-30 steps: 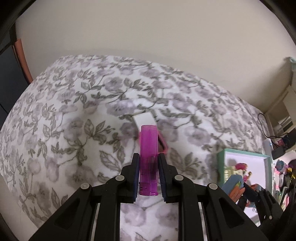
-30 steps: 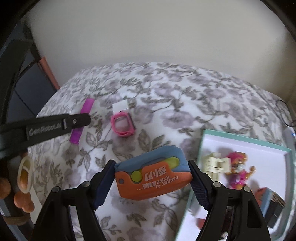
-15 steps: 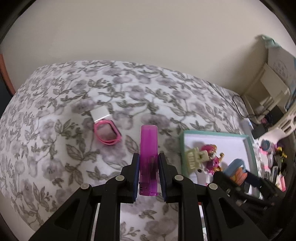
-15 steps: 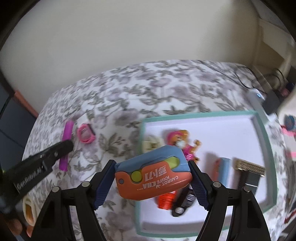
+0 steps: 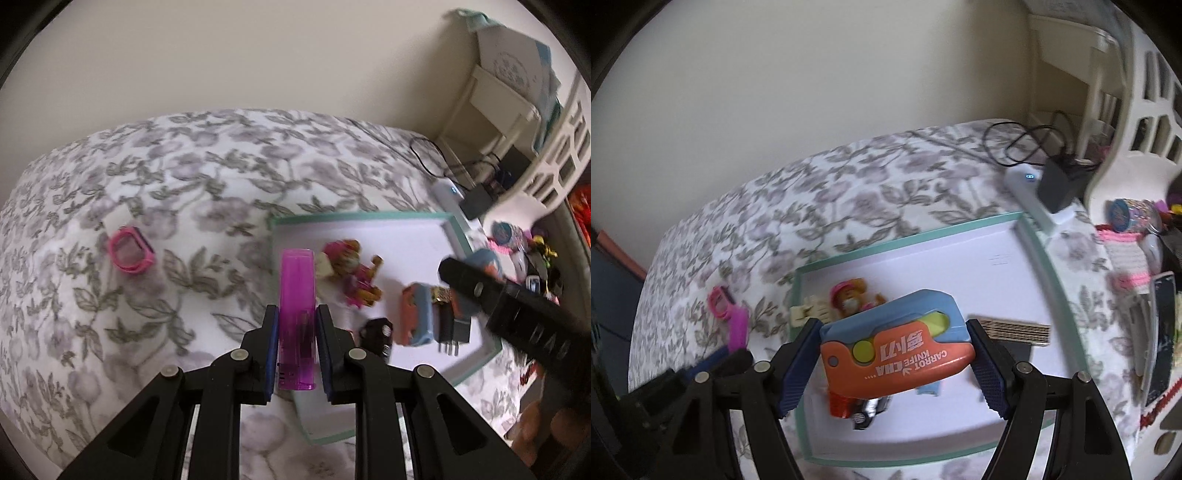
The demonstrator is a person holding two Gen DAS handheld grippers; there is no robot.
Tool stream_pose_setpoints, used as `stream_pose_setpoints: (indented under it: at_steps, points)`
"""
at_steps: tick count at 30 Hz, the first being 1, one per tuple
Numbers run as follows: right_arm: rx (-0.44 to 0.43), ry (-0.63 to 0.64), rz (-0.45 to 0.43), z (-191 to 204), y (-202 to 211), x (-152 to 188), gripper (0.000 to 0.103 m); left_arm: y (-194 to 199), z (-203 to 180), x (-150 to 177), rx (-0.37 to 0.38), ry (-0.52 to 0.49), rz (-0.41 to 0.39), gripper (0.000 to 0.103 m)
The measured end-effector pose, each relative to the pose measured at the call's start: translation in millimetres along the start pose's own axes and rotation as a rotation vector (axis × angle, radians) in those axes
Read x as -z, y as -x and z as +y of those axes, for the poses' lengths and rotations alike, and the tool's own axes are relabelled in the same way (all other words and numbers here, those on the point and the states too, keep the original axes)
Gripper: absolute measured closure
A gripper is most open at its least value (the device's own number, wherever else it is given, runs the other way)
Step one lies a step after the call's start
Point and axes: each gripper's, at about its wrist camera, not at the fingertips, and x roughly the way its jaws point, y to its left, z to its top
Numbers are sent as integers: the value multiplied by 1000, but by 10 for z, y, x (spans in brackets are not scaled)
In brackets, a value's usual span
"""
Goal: Organize rigid objects
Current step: 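Carry the carrot knife toy and purple lighter over the teal tray, then lower both held objects into the tray and open both tools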
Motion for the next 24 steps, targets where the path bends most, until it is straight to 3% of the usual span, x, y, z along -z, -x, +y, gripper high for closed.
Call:
stream_pose_setpoints:
  at_steps: [15,24]
  points:
    - [80,-31,1,-406,60,-88,24,-197,-422,69,-21,-90,32,83]
    - [157,56,93,-416,-193,4,24,-330,-509,116,-52,-110,51,83]
